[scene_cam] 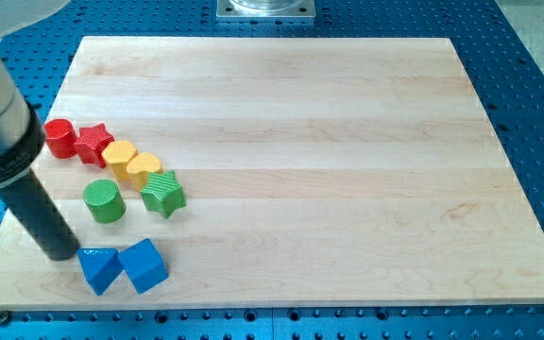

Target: Move the cube to the right of the green star

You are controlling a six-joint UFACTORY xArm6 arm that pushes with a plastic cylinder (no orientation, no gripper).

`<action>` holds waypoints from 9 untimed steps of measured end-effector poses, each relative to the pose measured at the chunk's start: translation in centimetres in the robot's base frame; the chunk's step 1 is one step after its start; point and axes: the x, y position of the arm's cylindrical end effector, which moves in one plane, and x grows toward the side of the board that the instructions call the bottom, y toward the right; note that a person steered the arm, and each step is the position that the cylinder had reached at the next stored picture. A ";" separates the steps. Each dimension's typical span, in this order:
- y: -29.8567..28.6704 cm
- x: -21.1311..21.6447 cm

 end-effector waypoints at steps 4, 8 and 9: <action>10.6 3.1; 20.0 2.3; 22.2 -0.8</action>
